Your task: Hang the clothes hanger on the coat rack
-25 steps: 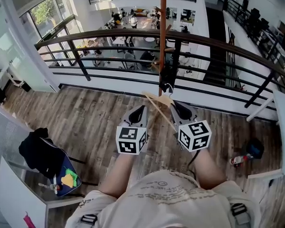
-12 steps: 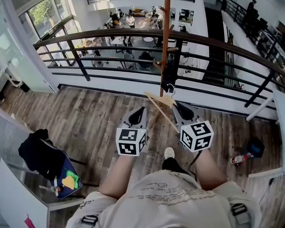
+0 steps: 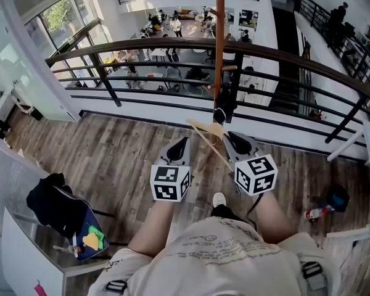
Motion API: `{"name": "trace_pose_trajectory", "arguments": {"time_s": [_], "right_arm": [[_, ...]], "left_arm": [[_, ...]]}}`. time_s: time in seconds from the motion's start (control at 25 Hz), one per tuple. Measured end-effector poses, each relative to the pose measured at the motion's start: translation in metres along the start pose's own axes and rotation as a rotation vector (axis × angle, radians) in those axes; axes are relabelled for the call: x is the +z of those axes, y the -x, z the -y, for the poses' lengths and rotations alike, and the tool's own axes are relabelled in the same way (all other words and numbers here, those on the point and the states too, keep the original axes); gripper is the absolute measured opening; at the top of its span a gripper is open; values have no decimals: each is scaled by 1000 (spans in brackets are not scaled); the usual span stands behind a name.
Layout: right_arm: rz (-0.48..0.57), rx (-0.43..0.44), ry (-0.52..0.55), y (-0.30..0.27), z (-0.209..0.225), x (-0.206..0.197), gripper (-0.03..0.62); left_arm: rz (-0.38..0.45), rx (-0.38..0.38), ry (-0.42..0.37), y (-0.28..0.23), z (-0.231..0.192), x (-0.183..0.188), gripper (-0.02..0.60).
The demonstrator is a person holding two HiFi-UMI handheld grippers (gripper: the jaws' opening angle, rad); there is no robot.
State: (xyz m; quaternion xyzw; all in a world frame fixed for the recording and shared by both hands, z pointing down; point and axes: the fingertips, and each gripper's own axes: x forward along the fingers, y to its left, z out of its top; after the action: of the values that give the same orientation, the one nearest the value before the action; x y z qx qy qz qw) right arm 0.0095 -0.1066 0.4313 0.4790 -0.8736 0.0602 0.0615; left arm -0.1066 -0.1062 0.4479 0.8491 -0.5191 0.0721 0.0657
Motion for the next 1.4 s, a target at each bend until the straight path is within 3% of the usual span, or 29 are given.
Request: {"name": "trace_pose_trajectory", "arguments": {"time_s": [0.76, 1.2, 1.4], "right_arm": [[39, 151, 3, -114, 94, 75, 48], [49, 378, -11, -162, 142, 148, 48], [84, 429, 10, -185, 151, 190, 48]], "left_arm": [[25, 64, -17, -147, -31, 68, 5], [67, 134, 16, -205, -33, 104, 5], [61, 159, 21, -220, -50, 108, 5]]}}
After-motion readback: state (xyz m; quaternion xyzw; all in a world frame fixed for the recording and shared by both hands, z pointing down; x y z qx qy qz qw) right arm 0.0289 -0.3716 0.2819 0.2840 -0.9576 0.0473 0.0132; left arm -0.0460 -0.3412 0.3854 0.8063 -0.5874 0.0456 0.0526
